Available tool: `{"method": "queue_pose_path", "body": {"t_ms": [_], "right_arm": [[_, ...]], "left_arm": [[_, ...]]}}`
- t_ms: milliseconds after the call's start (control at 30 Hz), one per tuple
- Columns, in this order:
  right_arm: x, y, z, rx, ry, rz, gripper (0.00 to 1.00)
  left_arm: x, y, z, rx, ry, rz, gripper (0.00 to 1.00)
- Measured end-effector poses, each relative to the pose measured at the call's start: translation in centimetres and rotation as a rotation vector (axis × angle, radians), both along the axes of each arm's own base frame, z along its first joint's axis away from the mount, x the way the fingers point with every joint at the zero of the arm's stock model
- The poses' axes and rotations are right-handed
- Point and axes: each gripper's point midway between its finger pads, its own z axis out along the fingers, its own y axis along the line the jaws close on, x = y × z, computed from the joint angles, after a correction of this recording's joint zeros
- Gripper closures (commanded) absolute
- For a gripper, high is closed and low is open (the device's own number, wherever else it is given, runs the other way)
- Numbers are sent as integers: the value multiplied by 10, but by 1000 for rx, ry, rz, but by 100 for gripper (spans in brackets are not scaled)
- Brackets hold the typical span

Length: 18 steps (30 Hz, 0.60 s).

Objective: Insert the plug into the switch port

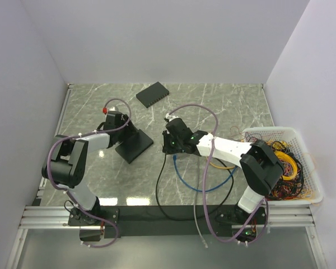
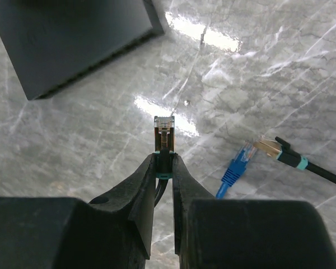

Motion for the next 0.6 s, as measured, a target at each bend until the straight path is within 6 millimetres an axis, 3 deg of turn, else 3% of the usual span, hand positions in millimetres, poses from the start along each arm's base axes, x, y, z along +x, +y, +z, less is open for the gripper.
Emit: {"method": "queue_pose_path", "body": {"t_ms": [233,500,600], "right_arm": [[-13,-1,-5,-36,15,71,100],[-50,29,-23,-84,59,229,100],[-52,35,-35,-105,84,246,100]], "left_arm": [[-8,-19,2,-13,-6,-40,32],[-27,-20,4,-81,-95,-72,33],[-30,-22,5,-135,-140,-88,34]]}}
